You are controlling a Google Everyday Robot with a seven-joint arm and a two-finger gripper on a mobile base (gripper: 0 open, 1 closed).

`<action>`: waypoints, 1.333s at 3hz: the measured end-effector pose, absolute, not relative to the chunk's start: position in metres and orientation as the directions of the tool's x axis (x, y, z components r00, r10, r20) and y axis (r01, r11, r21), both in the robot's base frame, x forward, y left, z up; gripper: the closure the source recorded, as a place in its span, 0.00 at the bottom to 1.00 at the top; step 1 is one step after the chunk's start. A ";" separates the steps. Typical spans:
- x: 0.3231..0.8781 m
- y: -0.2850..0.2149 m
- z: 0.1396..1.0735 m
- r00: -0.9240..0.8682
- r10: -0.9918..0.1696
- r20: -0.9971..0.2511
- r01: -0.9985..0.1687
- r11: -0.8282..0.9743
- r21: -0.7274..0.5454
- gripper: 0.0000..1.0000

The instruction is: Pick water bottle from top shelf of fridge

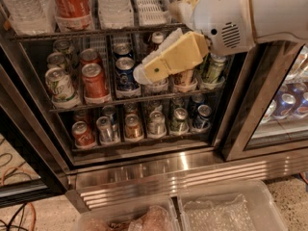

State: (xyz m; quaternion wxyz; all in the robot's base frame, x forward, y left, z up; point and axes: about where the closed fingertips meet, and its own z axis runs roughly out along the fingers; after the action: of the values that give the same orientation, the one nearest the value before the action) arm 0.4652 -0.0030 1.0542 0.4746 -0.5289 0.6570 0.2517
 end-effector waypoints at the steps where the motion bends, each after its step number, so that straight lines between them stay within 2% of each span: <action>1: 0.465 0.011 1.058 0.032 -0.337 -0.941 -0.909 0.383 -0.168 0.00; 2: 0.467 0.039 1.061 0.050 -0.212 -0.976 -0.905 0.404 -0.134 0.00; 4: 0.470 0.113 1.067 0.088 -0.062 -0.994 -0.942 0.319 -0.103 0.00</action>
Offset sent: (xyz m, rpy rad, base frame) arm 0.0102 0.0699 0.0054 0.4347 -0.0683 -0.0612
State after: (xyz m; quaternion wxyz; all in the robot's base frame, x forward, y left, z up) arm 0.4702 0.1129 1.0670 0.5869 -0.4468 0.5615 0.3750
